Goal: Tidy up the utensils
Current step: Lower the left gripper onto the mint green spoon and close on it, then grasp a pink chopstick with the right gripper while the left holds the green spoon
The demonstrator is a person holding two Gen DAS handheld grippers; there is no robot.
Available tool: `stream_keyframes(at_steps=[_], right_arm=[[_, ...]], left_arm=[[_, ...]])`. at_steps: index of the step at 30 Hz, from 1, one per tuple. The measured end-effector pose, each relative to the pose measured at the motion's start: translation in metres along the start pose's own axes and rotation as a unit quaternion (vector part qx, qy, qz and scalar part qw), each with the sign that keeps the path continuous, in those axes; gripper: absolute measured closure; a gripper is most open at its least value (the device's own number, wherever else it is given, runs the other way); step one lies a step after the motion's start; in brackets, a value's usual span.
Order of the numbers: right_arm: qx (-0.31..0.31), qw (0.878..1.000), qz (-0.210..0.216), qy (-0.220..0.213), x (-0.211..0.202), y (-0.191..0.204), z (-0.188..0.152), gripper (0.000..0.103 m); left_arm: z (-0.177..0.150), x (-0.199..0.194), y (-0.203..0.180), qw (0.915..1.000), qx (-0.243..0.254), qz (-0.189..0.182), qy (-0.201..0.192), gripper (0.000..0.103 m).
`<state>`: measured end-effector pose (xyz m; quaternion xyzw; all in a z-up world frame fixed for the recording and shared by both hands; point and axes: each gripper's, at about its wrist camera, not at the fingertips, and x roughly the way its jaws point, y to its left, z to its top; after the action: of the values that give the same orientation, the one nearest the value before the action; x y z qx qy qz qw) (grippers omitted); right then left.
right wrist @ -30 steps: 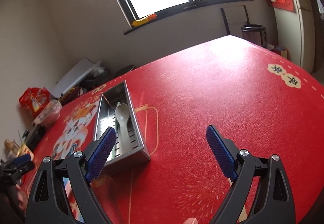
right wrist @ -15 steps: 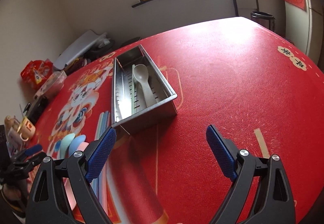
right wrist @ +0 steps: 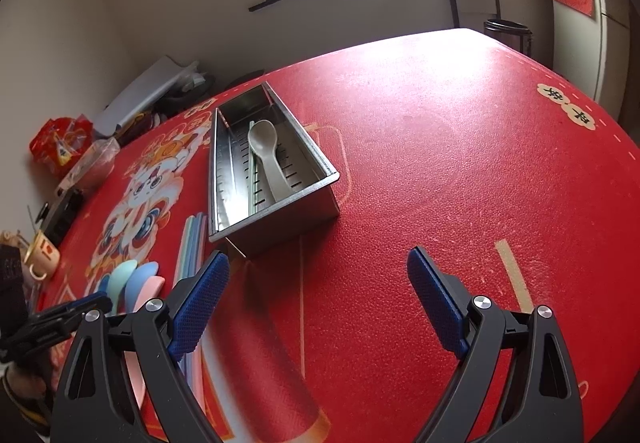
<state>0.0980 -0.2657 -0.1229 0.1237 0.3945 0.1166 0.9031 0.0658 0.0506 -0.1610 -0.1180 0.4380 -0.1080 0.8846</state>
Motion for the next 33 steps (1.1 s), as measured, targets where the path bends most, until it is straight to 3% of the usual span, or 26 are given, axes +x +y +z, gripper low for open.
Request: stream_keyframes(at_steps=[4, 12, 21, 24, 33], right_arm=[[0.001, 1.0, 0.005, 0.001, 0.001, -0.001, 0.001, 0.015], [0.01, 1.0, 0.016, 0.003, 0.002, -0.005, 0.001, 0.015], [0.013, 0.999, 0.035, 0.001, 0.001, -0.008, 0.001, 0.015], [0.009, 0.999, 0.039, 0.003, 0.001, -0.006, 0.001, 0.015], [-0.085, 0.996, 0.009, 0.026, -0.002, 0.026, -0.003, 0.016]], left_arm=[[0.002, 0.002, 0.001, 1.0, -0.004, -0.004, 0.001, 0.073], [0.001, 0.007, -0.02, 0.9994, 0.034, -0.004, 0.01, 0.092], [-0.013, 0.004, -0.039, 0.9945, 0.098, 0.03, 0.021, 0.093], [-0.016, -0.001, -0.037, 0.9921, 0.109, 0.059, 0.018, 0.095], [-0.021, -0.017, -0.001, 0.9927, 0.081, 0.089, 0.008, 0.095]])
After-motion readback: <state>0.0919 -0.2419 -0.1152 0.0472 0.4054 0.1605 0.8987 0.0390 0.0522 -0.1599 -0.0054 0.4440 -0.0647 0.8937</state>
